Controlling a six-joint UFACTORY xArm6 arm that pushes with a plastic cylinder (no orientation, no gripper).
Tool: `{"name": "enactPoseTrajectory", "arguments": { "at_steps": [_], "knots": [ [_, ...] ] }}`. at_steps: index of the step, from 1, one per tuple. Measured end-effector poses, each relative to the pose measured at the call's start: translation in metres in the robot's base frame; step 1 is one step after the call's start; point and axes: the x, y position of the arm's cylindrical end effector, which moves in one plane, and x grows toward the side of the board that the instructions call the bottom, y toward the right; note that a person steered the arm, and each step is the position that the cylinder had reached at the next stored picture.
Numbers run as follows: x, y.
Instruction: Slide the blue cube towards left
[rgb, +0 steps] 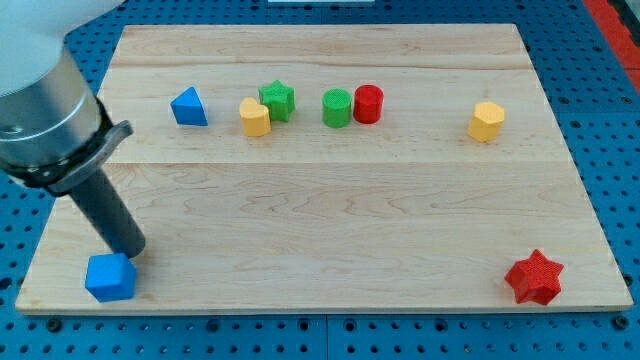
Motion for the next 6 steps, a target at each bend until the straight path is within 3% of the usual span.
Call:
{"name": "enactPoseTrajectory", "arguments": {
  "at_steps": [1, 2, 4, 6],
  "knots": [
    [0.014, 0.038],
    [0.032, 0.029],
    [0.028, -0.034],
    [0.028, -0.039]
  ]
}}
